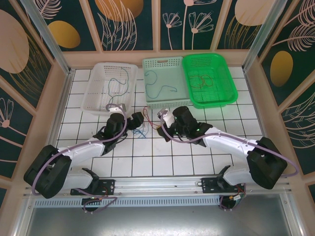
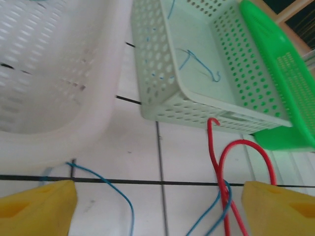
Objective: Untangle the cables
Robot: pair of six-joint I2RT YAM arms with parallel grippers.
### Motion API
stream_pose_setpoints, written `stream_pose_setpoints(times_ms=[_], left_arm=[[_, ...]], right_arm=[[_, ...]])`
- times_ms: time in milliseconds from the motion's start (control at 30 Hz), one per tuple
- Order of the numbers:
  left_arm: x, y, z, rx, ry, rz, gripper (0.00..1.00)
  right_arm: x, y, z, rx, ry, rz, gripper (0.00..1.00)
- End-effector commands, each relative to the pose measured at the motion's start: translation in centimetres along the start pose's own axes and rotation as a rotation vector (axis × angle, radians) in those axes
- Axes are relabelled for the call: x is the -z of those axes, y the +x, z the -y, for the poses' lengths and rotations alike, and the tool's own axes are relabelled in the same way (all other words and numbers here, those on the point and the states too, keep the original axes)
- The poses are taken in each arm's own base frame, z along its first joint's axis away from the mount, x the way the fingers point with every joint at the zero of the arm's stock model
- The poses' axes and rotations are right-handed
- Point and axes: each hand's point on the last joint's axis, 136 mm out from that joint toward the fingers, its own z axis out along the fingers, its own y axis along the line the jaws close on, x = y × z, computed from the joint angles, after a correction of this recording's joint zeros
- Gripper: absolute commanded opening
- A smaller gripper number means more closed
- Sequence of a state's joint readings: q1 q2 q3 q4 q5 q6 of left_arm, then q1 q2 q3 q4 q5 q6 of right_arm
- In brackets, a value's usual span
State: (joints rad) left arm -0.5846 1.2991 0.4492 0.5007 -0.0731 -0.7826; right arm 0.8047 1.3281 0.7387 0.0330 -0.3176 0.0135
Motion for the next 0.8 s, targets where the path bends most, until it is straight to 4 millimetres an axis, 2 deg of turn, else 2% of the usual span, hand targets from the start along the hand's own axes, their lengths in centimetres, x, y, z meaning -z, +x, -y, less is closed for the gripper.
stream_pose_setpoints(times_ms=[0, 67, 167, 333, 500, 767], left_arm=[[-0.3, 1.1, 1.7, -0.03, 0.112, -0.04, 0.71], [-0.5, 1.9, 2.0, -0.039, 0.131, -0.067, 0.6], [-0.6, 2.7, 2.8, -0.056, 0.174, -0.092, 0.51], [-0.9, 4.0, 4.0, -0.095, 0.235, -0.128, 0.47], [-1.5, 5.2, 4.1, -0.136, 0.241, -0.152, 0.45], [-2.0, 6.0, 3.8, -0.138, 0.253, -0.163, 0.08]], right_arm=[[0.7, 0.8, -0.2, -0.015, -0.024, -0.01, 0.0], [1.0, 0.6, -0.2, -0.022, -0.029, 0.013, 0.0], [1.6, 0.3, -0.3, -0.029, -0.039, 0.036, 0.0], [2.2, 0.0, -0.4, -0.04, -0.053, 0.057, 0.0], [2.6, -0.3, -0.7, -0.046, -0.068, 0.077, 0.0], [3.4, -0.3, -0.6, -0.057, -0.061, 0.089, 0.0]])
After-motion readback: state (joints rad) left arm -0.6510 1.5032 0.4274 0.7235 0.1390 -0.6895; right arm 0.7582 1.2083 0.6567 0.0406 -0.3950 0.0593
